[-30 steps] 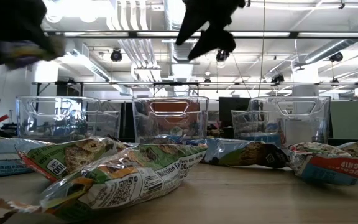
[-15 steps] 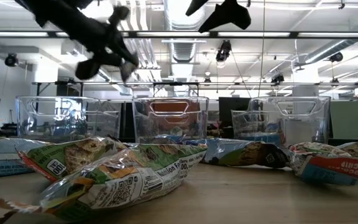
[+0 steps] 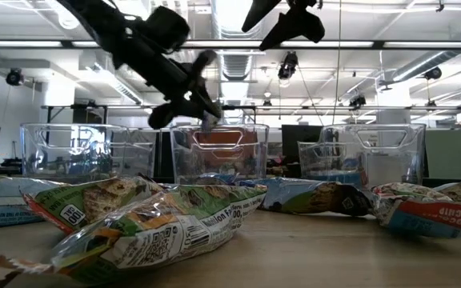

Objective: Pick and place Granola Bars by type
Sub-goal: Put the blue granola bar into the middle transparent container, then put the red granola bar into the right transparent container

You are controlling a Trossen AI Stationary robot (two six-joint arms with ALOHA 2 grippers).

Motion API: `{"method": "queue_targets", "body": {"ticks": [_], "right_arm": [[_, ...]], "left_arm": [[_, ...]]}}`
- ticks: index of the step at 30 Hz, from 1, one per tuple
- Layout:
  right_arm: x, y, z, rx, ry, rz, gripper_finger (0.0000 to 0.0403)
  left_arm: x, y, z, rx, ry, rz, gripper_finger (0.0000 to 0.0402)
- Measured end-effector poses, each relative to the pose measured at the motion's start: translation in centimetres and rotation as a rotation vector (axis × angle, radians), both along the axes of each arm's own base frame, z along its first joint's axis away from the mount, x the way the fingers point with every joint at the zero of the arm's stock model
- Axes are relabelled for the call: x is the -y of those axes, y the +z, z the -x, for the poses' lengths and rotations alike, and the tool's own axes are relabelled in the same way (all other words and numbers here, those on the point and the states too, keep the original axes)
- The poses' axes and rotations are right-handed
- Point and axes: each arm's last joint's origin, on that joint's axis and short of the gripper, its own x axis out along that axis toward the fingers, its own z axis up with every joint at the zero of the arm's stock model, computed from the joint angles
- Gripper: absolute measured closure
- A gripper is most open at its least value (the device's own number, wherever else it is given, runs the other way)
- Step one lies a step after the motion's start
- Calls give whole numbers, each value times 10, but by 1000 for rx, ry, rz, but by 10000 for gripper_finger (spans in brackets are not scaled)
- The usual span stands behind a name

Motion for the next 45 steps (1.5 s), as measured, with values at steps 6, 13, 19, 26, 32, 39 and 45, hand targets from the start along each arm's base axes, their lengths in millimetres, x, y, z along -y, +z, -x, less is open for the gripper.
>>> {"method": "queue_targets", "body": {"ticks": [6,13,19,26,32,39,45], "right_arm": [[0,-2,2,-31,-2,0,170],[1,-5,5,-79,0,8,170],[5,-7,8,-116,6,23,170],[5,-13,12,-169,-12,10,170],[1,-22,13,-201,40,-45,170],[-18,-52,24,-340,143,-251,170],[-53,-75,37,-426,70,-467,170]], "left_arm": [[-20,-3,-16,-26,18,-25,353],[-28,-12,-16,-49,-25,41,276],[-20,6,-11,2,-62,11,248],[-13,28,13,-70,-68,-71,248],[19,38,45,-239,-216,-76,248],[78,52,77,-189,-271,-137,248],[112,53,98,-129,-195,-178,248]]}}
